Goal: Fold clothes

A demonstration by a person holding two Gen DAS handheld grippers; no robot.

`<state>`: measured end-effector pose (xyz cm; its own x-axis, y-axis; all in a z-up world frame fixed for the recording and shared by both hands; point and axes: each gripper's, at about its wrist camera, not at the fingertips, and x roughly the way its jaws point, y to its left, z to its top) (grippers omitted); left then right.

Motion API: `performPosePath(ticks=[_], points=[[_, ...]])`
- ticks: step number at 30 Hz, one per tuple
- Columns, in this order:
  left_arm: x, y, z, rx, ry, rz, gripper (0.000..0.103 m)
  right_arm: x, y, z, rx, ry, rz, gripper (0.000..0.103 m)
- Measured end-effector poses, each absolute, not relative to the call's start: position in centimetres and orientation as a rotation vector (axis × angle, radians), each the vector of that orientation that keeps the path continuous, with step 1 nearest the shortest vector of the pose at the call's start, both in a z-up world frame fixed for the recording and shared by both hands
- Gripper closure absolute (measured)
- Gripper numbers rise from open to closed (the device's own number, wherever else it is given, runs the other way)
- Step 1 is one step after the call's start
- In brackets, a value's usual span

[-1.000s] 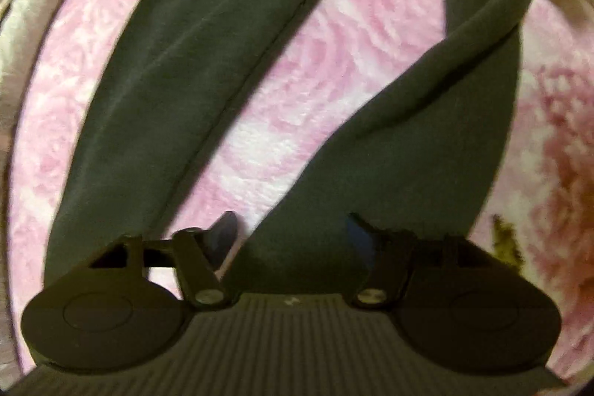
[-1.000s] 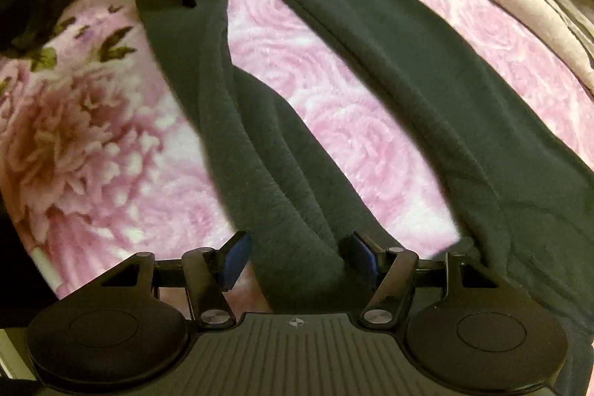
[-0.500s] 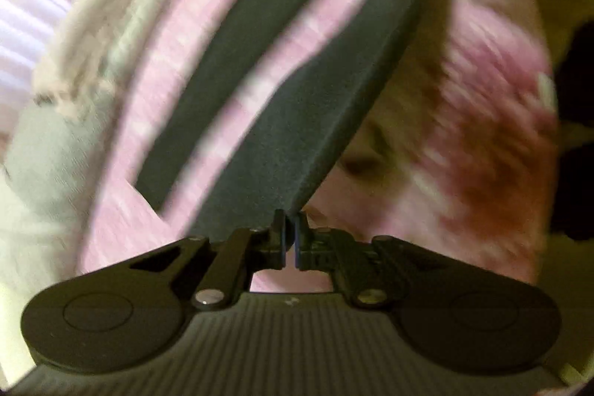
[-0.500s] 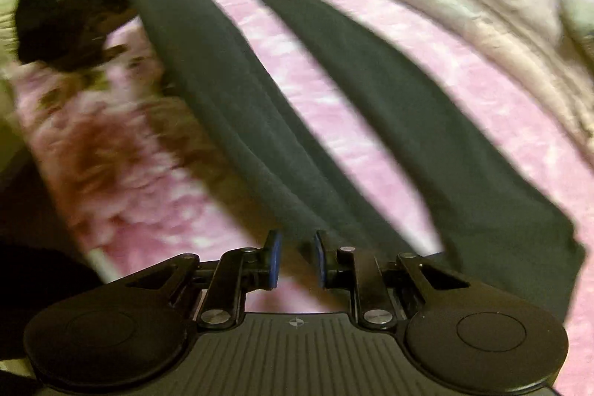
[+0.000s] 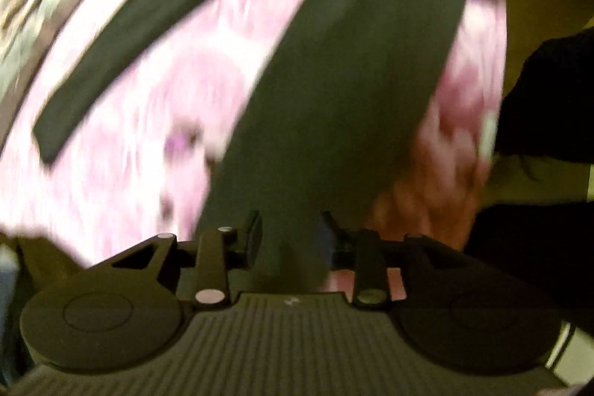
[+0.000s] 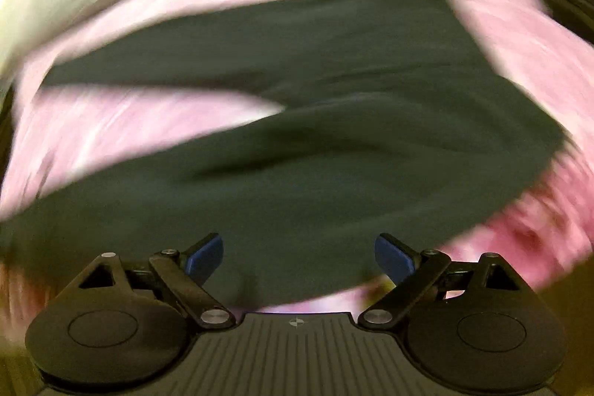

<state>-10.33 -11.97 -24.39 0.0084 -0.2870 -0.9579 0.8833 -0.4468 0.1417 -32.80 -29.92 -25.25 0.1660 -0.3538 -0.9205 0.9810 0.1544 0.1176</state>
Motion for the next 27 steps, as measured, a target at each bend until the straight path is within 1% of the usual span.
performPosePath(ticks=[4,8,9,10,11,13,14,15,16,17,18,22,25,26,27], points=[[-15.2,-18.5,-23.8,1.302,0.601,-1.706,0.074,-40.9,-32.4,-24.5,0.981,0.739,-1.372,0.011],[-21.2,-25.2,-24.3,1.225,0.621,-1.774,0.071,-47.9,-36.3,-25.9,1.015,0.650,-1.461,0.012],[-22.7,-26.7,-24.7,1.226,0.613,-1.776,0.071,-49.4,-37.3,-26.4,1.017,0.642,-1.471,0.015],[-24.1,-28.1,-25.1,1.226,0.606,-1.778,0.071,-50.9,-38.2,-27.1,1.021,0.629,-1.476,0.020],[-25.5,-29.6,-25.5,1.226,0.598,-1.780,0.071,-52.5,-38.9,-27.9,1.051,0.611,-1.475,0.031],[-27.6,-32.0,-26.2,1.241,0.580,-1.765,0.071,-55.3,-40.2,-29.5,1.140,0.561,-1.470,0.040],[-28.4,-33.3,-26.5,1.249,0.572,-1.756,0.071,-56.6,-40.7,-30.3,1.196,0.530,-1.464,0.059],[-29.0,-34.5,-26.7,1.256,0.567,-1.748,0.071,-57.5,-41.2,-31.1,1.237,0.513,-1.441,0.076],[-29.5,-35.7,-26.9,1.269,0.567,-1.739,0.071,-58.0,-41.4,-31.1,1.235,0.520,-1.414,0.078],[-29.8,-36.6,-27.0,1.279,0.567,-1.733,0.071,-58.4,-41.7,-31.1,1.234,0.527,-1.387,0.087],[-29.8,-37.3,-26.9,1.281,0.566,-1.723,0.071,-58.8,-41.9,-31.1,1.232,0.534,-1.361,0.092],[-29.3,-40.4,-26.3,1.270,0.565,-1.670,0.070,-60.9,-42.1,-30.3,1.230,0.501,-1.304,0.093],[-28.2,-42.2,-26.0,1.251,0.584,-1.614,0.069,-60.8,-42.0,-30.6,1.242,0.541,-1.259,0.093],[-27.8,-42.8,-25.9,1.251,0.587,-1.591,0.068,-60.7,-42.0,-30.7,1.251,0.551,-1.252,0.090],[-27.2,-43.3,-25.8,1.252,0.593,-1.568,0.067,-60.7,-42.0,-30.8,1.259,0.561,-1.247,0.075]])
